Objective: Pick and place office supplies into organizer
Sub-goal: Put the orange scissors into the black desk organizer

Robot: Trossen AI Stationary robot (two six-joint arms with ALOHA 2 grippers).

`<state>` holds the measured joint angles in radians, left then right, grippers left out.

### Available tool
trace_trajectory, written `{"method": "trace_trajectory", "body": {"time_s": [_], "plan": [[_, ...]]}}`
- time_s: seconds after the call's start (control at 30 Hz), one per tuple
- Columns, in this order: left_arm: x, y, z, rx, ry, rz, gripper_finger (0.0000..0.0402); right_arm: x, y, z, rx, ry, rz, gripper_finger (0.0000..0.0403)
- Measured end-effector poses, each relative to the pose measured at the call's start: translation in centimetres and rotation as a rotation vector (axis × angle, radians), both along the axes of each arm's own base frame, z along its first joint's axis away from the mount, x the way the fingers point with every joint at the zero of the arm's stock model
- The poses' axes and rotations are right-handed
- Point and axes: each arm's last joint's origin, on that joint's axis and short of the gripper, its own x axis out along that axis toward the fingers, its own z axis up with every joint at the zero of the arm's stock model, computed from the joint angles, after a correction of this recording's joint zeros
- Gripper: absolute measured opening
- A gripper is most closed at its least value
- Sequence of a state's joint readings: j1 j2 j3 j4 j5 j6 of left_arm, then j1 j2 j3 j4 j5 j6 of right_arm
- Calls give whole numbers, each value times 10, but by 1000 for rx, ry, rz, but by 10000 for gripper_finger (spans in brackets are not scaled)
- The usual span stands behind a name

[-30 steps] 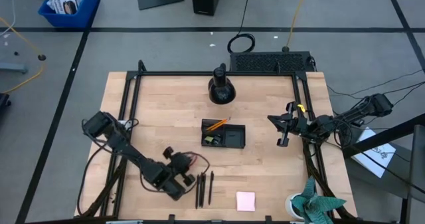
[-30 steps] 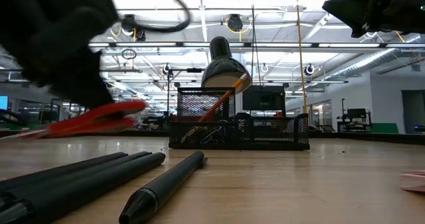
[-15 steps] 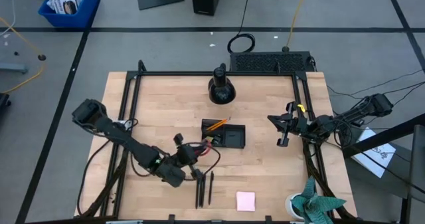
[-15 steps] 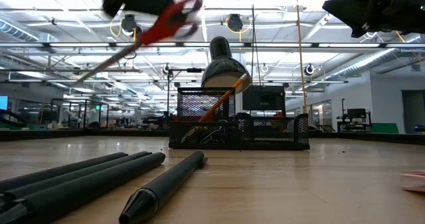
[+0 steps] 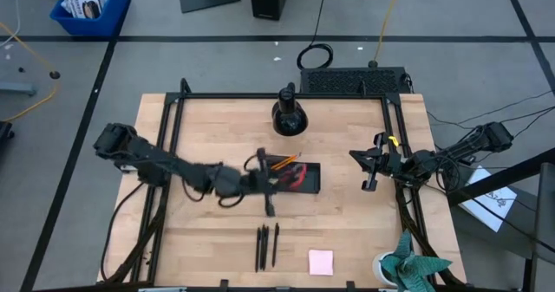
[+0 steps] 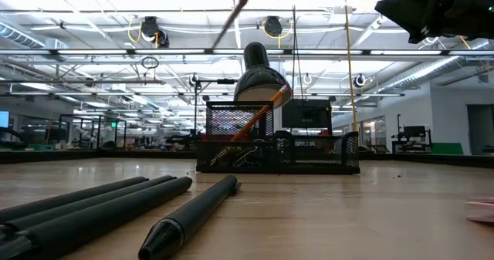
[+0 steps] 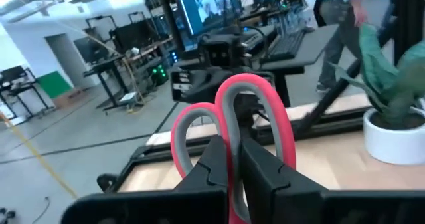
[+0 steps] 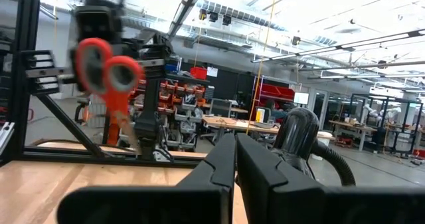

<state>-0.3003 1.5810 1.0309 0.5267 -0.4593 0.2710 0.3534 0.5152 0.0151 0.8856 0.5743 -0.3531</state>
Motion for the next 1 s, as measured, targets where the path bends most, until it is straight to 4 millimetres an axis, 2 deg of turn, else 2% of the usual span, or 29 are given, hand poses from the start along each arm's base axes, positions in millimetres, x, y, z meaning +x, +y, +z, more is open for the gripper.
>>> {"method": "trace_trajectory", "body": {"time_s": [0.1,0.2,0.33,0.43,0.57,0.73,1.0], "plan": [[8,28,1,-16,-10,-41,20,0,0,0,-3,1,-1,9],[13,52,0,-56,-18,-68,13,0,0,0,-6,2,-2,9],[22,74,-14,-121,-26,-104,8,0,0,0,-30,8,-10,9],[28,80,-37,-132,-28,-105,16,0,0,0,-48,14,-16,9],[25,84,-61,-133,-44,-95,14,0,0,-1,-51,21,-17,9],[12,93,-76,-183,-81,-73,8,0,0,-1,-51,20,-17,9],[-1,98,-98,-227,-22,-9,14,0,0,1,-52,8,-20,9]]}}
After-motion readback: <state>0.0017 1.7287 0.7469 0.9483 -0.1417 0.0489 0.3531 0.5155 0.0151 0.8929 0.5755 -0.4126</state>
